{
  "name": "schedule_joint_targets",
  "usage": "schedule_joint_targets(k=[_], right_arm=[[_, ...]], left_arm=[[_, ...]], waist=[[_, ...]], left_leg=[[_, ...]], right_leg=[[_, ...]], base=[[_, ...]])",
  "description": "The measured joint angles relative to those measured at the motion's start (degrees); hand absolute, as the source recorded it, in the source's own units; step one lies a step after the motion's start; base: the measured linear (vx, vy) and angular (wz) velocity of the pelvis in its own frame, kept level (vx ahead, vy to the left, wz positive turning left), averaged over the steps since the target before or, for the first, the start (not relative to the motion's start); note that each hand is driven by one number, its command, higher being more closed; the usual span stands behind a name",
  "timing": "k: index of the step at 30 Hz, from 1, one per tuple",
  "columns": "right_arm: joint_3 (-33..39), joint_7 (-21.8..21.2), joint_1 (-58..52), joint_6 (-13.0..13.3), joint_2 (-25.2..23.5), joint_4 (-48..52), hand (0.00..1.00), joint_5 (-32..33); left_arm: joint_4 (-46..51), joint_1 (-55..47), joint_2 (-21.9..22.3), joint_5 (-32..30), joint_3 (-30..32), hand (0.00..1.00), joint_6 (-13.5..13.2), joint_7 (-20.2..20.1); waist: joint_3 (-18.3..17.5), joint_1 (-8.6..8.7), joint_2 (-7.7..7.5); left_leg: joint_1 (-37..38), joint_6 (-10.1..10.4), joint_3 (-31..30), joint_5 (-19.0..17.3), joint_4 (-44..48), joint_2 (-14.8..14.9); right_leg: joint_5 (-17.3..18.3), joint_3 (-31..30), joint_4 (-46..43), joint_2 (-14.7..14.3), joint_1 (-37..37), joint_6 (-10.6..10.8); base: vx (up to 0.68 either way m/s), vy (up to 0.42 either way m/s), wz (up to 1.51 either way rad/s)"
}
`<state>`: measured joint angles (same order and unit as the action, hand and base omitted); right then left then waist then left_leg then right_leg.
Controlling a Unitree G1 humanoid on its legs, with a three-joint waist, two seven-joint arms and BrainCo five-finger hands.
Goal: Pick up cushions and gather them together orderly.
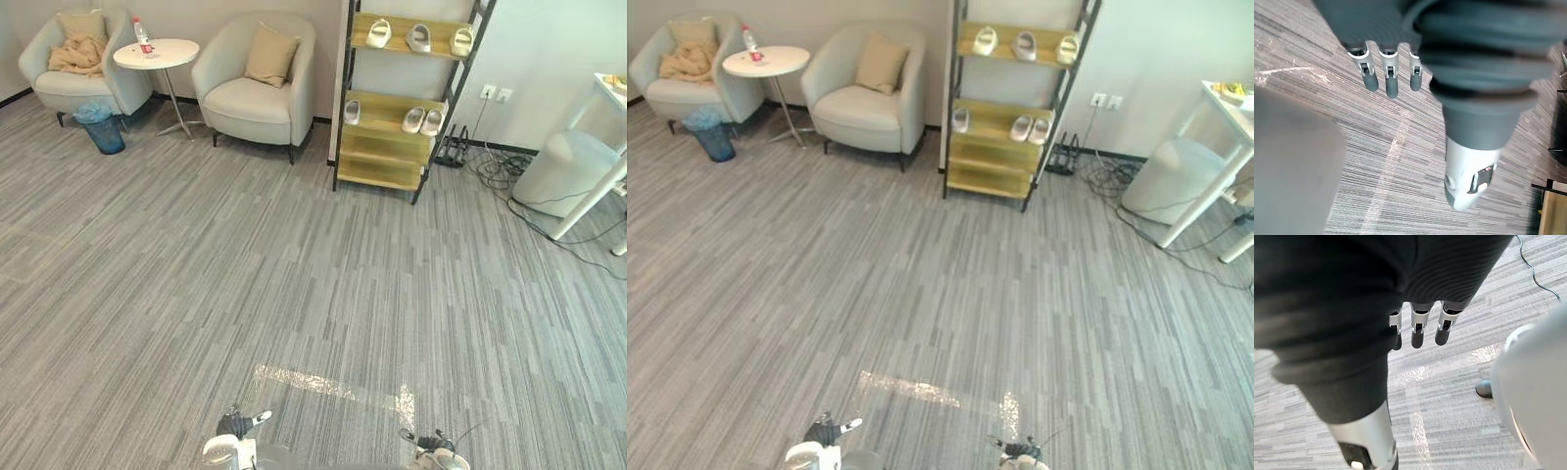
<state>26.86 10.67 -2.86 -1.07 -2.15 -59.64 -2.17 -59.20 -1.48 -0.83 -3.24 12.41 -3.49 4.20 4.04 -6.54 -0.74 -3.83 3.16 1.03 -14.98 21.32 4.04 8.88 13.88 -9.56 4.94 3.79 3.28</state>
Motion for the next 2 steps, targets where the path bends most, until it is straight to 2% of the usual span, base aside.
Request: schedule_joint_targets(k=[2], right_arm=[[0.0,0.0,-0.4,0.0,0.2,-0.1,0.00,0.0]], left_arm=[[0.0,0.0,-0.1,0.0,-0.1,0.00,0.0,0.0]], waist=[[0.0,0.01,-0.21]], left_leg=[[0.1,-0.1,-0.1,1.2,-1.4,-0.7]], right_leg=[[-1.2,0.0,1.9,0.1,0.3,0.1]], base=[[-0.03,-0.004,0.06]])
